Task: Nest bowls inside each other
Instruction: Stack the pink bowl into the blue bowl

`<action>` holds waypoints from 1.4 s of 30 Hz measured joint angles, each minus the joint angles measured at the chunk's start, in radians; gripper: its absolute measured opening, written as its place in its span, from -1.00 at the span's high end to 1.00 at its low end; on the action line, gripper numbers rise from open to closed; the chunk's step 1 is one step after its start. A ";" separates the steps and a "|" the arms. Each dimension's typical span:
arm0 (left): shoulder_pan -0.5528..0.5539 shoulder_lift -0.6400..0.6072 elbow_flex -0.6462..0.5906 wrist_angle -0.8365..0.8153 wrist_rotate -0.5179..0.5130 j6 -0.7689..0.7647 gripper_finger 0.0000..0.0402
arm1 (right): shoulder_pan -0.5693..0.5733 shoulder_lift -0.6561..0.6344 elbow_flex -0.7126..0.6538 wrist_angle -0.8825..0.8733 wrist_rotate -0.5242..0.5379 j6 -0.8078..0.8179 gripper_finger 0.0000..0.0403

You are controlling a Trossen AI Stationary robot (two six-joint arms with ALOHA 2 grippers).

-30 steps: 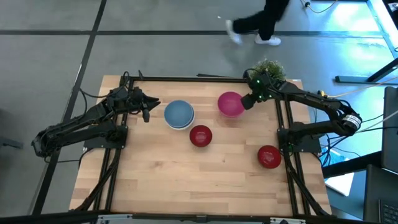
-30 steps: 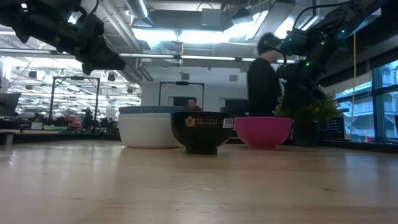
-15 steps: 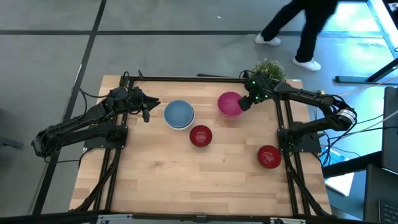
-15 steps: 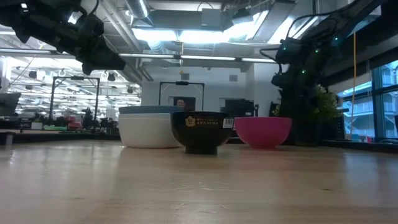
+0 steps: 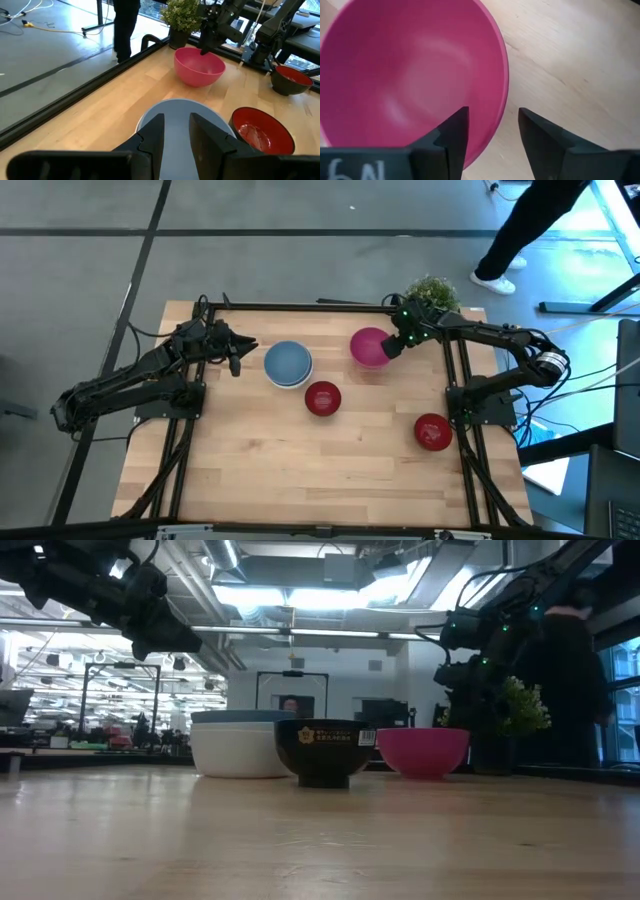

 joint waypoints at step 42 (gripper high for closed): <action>0.000 0.000 0.000 0.000 0.000 0.000 0.58 | 0.111 0.000 0.286 -0.079 -0.045 -0.028 0.95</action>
